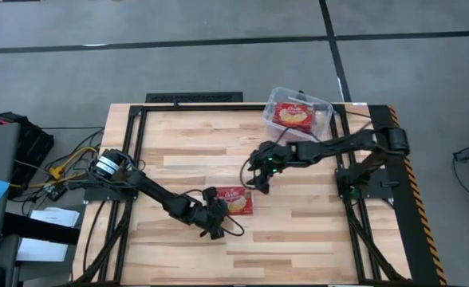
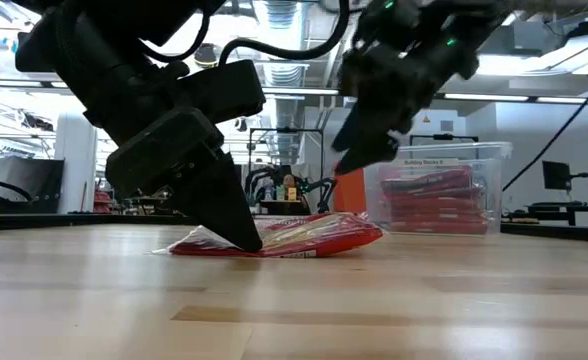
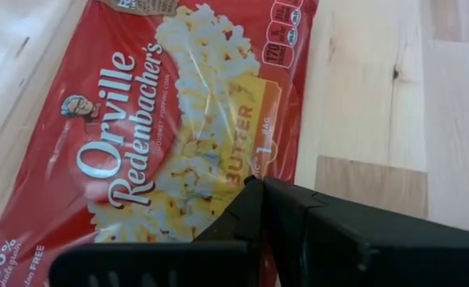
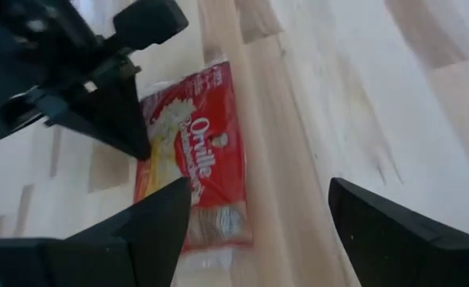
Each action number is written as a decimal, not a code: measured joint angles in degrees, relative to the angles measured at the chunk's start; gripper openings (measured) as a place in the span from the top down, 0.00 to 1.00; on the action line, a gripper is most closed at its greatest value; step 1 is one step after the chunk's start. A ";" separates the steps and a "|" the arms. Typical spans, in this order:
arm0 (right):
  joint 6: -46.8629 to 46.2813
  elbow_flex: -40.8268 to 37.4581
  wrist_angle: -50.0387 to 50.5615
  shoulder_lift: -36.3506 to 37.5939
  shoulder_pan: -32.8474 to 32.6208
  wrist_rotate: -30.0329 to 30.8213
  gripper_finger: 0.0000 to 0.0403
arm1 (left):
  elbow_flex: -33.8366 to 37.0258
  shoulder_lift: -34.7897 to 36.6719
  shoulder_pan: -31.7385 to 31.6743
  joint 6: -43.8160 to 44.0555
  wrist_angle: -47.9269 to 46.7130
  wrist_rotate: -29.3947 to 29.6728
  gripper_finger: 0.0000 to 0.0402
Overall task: Sort popcorn bags into baskets
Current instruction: Put the red popcorn bag into the transparent bin
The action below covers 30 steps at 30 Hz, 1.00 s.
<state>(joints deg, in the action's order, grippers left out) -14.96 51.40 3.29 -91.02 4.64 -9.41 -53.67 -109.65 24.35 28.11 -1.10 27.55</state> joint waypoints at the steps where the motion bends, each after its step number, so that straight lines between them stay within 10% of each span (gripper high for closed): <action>1: 0.00 0.91 -0.53 -1.84 0.16 -0.60 0.20 | 0.24 0.00 -0.04 0.02 0.12 0.07 1.00; 19: -1.74 12.68 -0.65 -22.70 -2.37 -14.65 0.25 | 0.61 -0.13 -0.61 0.16 -0.51 0.85 1.00; 30: -5.13 12.74 1.35 -22.17 -2.18 -14.36 0.81 | 0.63 -0.05 -0.69 0.12 -0.60 2.52 1.00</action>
<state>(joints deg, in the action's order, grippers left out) -20.09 64.14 4.65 -113.19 2.46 -23.77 -53.04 -109.70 23.66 28.23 -1.70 30.07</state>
